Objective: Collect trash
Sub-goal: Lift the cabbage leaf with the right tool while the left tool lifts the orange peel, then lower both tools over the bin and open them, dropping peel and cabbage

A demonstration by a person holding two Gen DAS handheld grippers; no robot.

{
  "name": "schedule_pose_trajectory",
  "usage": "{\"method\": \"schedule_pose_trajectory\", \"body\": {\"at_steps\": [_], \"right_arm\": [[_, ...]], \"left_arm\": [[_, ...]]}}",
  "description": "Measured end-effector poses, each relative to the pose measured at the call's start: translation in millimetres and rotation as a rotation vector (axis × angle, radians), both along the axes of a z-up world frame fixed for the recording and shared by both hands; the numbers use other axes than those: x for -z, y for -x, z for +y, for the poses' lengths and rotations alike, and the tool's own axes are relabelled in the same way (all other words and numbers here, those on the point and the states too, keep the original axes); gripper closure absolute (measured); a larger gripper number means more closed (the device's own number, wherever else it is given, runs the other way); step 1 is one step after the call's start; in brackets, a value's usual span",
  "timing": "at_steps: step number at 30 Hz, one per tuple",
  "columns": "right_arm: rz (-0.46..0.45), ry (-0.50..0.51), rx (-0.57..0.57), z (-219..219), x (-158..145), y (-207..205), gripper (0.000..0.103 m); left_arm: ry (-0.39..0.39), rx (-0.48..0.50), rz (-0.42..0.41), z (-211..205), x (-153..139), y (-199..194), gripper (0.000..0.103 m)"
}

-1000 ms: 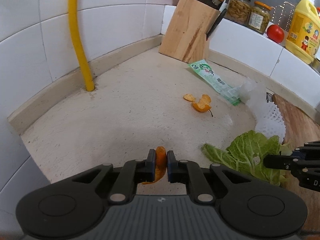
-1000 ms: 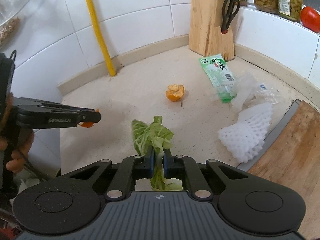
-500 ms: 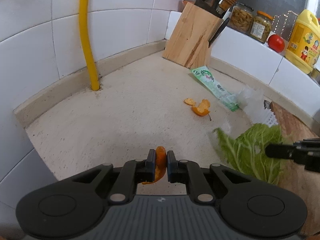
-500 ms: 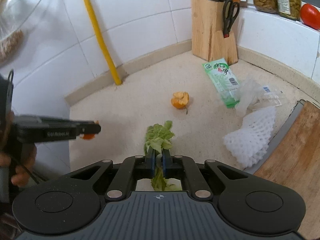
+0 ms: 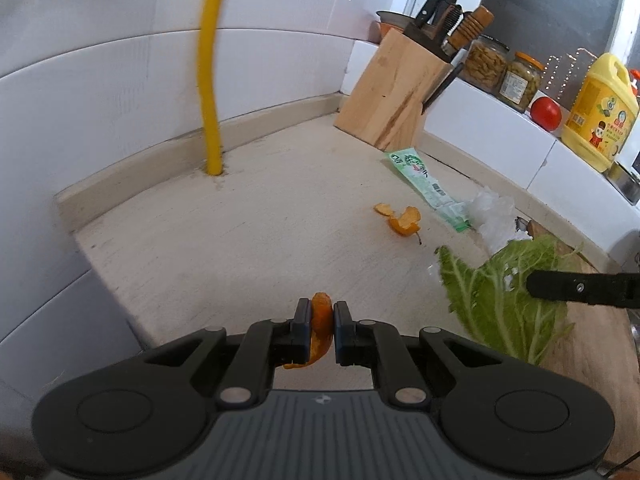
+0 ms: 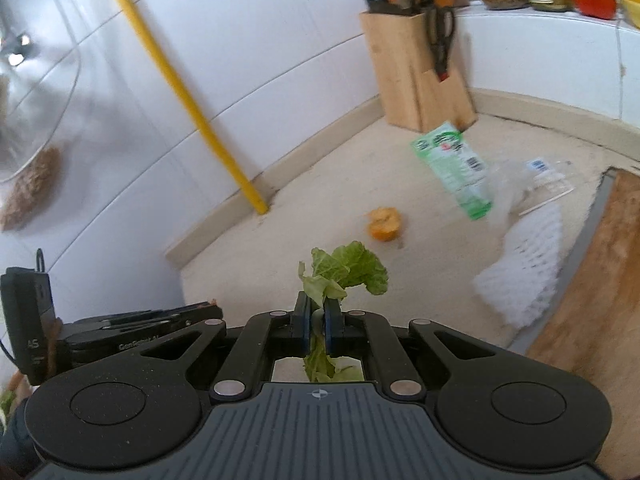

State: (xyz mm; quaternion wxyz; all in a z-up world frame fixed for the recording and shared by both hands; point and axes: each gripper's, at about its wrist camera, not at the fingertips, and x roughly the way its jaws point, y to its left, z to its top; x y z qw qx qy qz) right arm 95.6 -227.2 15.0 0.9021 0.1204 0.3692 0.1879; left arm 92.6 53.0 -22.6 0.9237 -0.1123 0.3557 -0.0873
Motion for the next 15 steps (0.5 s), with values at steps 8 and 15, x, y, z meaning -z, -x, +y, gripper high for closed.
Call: {"method": "schedule_pose_trajectory", "body": {"at_steps": [8,15], "right_arm": [[0.033,-0.044,-0.120,52,8,5,0.094],[0.082,-0.079,-0.290,117,20,-1,0.094]], "left_arm": [[-0.001,-0.096,0.013,40,4,33,0.096],[-0.010,-0.229,0.045,86,14,71,0.096]]}}
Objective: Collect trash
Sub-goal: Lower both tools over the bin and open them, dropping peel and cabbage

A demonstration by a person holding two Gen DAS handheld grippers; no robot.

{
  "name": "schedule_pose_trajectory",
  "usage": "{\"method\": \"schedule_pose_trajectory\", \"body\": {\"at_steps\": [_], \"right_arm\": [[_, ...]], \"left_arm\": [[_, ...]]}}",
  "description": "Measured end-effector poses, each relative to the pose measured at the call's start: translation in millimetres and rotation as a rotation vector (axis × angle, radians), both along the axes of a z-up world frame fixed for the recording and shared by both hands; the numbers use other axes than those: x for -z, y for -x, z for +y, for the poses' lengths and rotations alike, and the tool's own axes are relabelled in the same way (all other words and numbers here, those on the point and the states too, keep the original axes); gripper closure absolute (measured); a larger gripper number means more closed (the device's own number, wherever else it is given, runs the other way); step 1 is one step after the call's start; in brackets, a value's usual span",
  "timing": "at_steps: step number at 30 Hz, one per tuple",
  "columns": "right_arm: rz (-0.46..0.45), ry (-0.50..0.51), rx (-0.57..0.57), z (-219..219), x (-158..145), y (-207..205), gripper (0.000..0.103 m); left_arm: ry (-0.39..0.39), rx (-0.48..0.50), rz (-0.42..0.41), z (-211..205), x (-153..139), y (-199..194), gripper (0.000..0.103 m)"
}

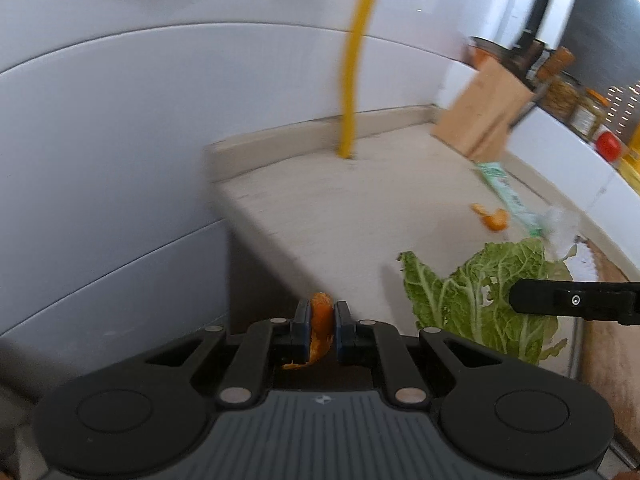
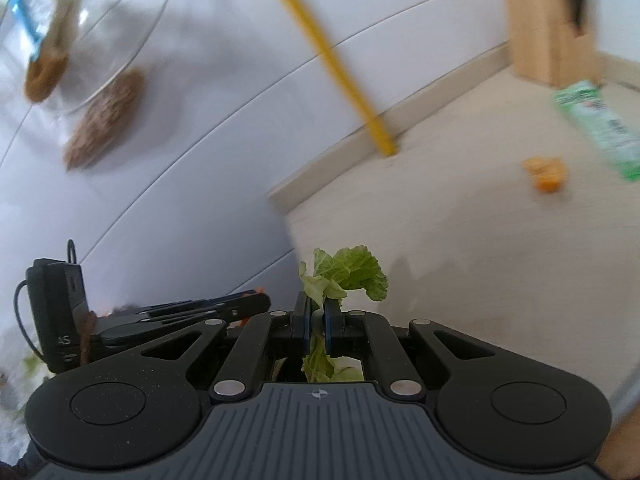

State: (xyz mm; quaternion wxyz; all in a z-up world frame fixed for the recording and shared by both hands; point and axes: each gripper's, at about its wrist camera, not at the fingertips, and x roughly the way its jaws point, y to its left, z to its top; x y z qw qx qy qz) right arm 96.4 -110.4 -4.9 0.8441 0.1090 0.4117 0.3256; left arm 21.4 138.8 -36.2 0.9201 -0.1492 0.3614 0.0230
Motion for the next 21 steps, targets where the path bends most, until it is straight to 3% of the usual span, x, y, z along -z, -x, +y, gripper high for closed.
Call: {"method": "schedule_pose_trajectory", "body": {"at_steps": [10,14,21], "right_arm": [[0.047,0.031,-0.193,97,25,-4,0.094],[0.061,0.074,-0.209,121,39,-10,0.092],[0.107,0.123,-0.212,150,65,-19,0.082]], "left_arm": [[-0.006,-0.130,0.077,49,31,24,0.096],[-0.023,-0.163,0.104,62,42,21,0.094],[-0.024,-0.190,0.130,70,56,21,0.081]]}}
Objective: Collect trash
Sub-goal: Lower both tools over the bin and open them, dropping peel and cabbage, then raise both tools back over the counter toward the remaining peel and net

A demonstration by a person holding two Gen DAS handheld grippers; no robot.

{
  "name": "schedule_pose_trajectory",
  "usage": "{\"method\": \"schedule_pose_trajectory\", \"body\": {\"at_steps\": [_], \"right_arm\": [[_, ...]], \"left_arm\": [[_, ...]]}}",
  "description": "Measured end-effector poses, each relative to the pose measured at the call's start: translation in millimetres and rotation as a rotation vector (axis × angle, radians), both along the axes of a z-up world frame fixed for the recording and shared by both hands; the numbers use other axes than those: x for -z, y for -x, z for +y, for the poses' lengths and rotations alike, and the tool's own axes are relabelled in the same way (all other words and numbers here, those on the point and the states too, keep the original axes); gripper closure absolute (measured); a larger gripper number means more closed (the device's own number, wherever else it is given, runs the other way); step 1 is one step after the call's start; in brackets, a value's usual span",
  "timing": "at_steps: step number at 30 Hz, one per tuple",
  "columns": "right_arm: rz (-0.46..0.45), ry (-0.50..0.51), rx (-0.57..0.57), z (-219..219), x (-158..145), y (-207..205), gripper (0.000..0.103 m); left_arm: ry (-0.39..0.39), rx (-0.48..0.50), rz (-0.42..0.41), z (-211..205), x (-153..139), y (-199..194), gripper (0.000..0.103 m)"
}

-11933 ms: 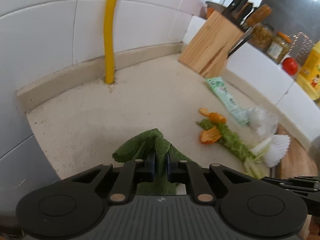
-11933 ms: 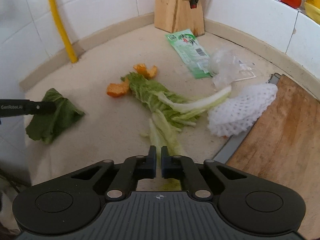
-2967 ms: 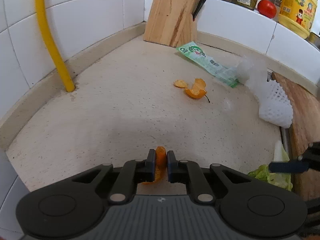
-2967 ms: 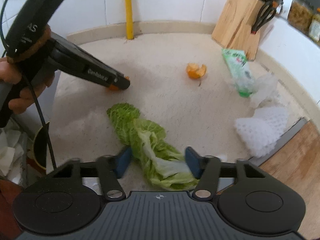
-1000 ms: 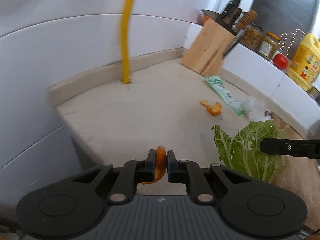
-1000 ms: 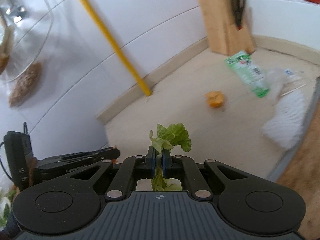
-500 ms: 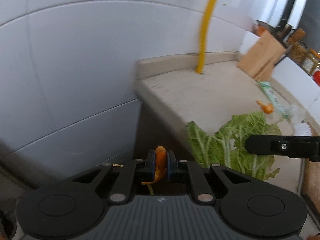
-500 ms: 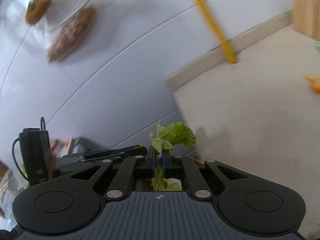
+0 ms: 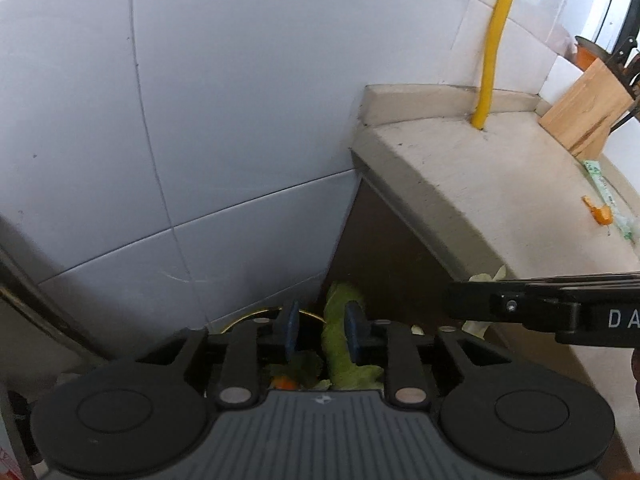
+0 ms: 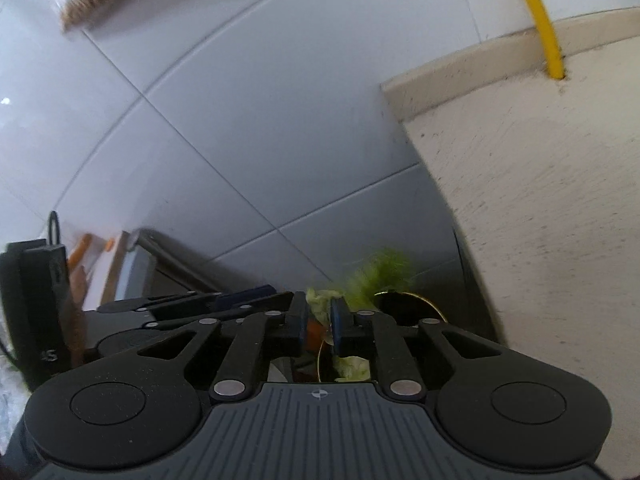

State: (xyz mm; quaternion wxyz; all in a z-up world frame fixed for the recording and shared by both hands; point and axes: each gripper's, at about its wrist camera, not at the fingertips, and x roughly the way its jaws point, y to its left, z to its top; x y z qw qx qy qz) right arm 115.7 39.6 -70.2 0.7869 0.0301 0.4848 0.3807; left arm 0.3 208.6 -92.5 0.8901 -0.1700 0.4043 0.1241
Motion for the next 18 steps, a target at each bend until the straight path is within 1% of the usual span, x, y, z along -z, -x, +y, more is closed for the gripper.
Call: {"method": "schedule_pose_trajectory", "body": {"at_steps": [3,6,9,14,18], "right_arm": [[0.016,0.009,0.007,5,5,0,0.082],[0.029,0.004,0.009,6,3,1,0.082],[0.006,0.015,0.012,12,0,2,0.082],[-0.004,0.021,0.031,8,-7,4,0.082],[-0.008,0.026,0.048,3,-10,8,0.077]], "left_arm": [[0.009,-0.004,-0.001,3,4,3,0.079],[0.026,-0.010,-0.005,6,6,3,0.078],[0.029,-0.021,-0.025,8,4,5,0.078],[0.050,-0.037,-0.043,15,3,6,0.077],[0.062,-0.023,-0.041,14,3,5,0.077]]}}
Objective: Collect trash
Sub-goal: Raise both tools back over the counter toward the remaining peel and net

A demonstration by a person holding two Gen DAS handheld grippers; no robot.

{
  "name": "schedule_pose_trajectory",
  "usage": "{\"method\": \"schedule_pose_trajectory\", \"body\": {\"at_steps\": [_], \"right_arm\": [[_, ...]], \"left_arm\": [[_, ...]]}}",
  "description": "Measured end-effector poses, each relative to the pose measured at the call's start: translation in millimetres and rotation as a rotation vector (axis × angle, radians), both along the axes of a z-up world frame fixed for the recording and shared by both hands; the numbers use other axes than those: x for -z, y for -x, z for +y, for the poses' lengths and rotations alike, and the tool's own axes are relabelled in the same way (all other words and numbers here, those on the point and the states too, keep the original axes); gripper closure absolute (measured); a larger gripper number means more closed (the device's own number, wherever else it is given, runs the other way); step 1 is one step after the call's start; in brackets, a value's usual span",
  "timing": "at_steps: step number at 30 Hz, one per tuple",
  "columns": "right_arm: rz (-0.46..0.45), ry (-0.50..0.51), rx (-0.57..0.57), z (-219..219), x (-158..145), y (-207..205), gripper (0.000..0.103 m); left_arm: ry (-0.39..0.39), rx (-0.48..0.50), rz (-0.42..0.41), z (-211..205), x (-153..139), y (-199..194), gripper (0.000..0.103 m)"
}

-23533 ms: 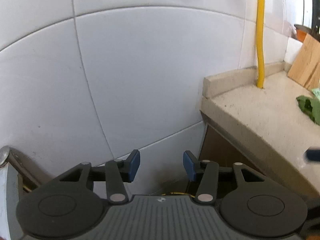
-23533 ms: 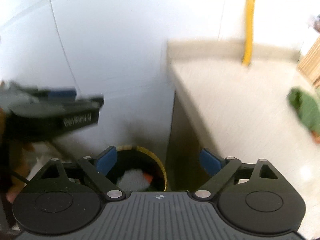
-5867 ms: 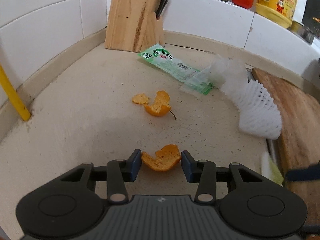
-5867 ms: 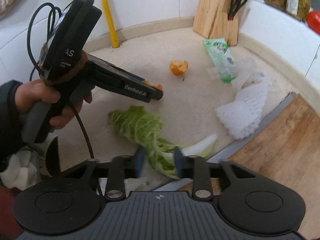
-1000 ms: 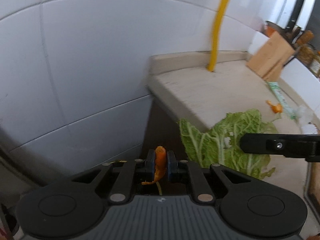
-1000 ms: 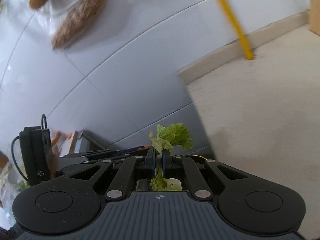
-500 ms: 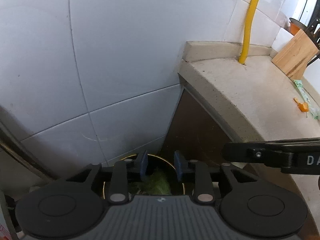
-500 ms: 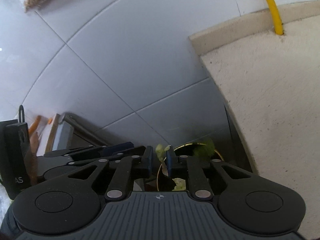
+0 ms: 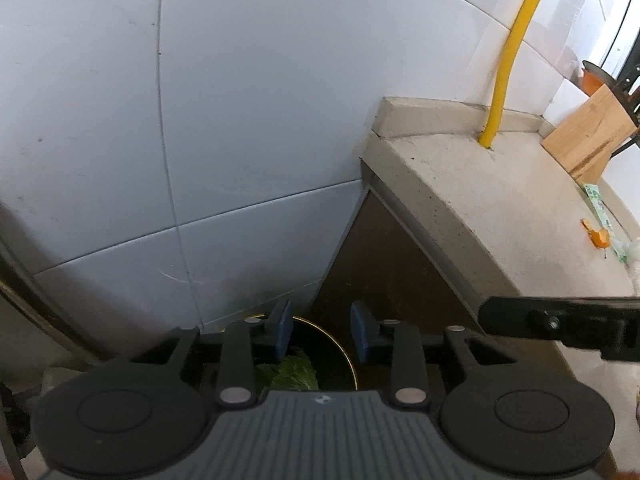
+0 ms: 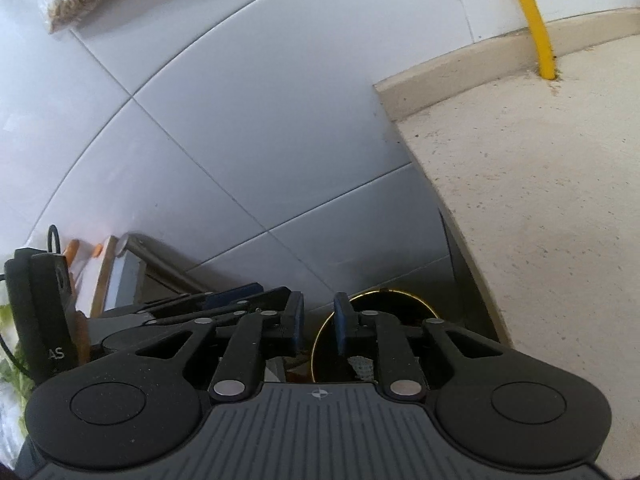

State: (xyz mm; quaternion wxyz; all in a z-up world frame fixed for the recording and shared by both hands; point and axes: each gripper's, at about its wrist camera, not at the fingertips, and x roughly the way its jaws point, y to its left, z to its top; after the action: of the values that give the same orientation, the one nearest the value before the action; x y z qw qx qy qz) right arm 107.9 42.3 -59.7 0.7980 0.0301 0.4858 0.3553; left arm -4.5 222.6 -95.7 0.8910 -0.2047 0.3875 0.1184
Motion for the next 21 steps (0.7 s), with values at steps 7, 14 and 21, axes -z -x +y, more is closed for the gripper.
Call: {"method": "schedule_pose_trajectory", "body": {"at_steps": [7,14,21], "right_arm": [[-0.053,0.027,0.036,-18,-8,23,0.063],[-0.218,0.072,0.150,-60,-33,41,0.033],[-0.302,0.109,0.333,-128,-52,37,0.024]], "left_arm": [[0.019,0.042,-0.007,-5,-1,-2,0.076],[0.032,0.106,-0.016,-13,-1,-5,0.071],[0.024,0.095,-0.043,-20,-11,-1,0.070]]}}
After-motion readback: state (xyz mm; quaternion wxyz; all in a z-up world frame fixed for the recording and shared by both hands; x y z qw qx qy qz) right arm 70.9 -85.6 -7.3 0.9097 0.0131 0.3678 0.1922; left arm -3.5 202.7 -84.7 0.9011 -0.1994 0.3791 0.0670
